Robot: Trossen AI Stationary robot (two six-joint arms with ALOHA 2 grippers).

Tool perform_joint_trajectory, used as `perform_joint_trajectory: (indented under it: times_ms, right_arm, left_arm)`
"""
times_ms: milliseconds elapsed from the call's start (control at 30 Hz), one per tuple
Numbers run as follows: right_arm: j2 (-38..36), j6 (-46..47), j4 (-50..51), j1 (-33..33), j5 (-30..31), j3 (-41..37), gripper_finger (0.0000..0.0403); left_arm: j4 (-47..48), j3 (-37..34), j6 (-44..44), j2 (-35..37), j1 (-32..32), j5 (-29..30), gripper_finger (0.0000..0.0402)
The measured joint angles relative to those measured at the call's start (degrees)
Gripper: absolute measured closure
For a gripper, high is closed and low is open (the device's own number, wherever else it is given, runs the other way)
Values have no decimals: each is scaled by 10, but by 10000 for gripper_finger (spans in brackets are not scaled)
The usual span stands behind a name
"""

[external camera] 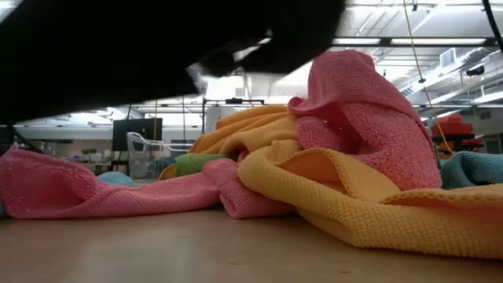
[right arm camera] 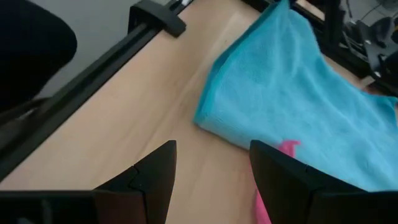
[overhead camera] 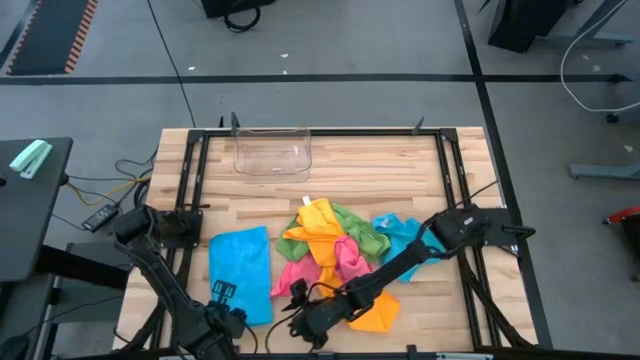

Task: Fold microfiber towels
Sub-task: Fold the left blue microfiber towel

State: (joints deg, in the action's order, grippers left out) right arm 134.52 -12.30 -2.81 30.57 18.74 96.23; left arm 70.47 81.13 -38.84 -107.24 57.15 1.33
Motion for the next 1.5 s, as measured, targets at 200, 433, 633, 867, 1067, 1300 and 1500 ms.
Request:
perform_joint_trajectory:
  times_ms: [200,433,633,867,1067,1300,1500]
  right_arm:
    - [54,-41,20,-2,-2,66,190]
    - [85,-118,4,-15,-2,93,190]
    - [83,-166,-33,-33,-47,94,190]
    - [82,-207,-44,-49,-112,94,191]
    - [82,-198,-72,-61,-161,95,205]
    - [81,-187,-11,-64,-166,166,218]
    - [81,-165,10,-69,-167,172,219]
  left_arm:
    - [-24,-32,-5,0,13,43,372]
    - [-28,-46,2,-1,11,45,392]
    - [-28,-46,5,-1,11,60,367]
    - [-27,-46,8,0,10,68,392]
    - [-27,-46,5,0,8,86,368]
    - [-22,-46,23,0,4,94,378]
    - [-21,-46,24,0,-2,95,388]
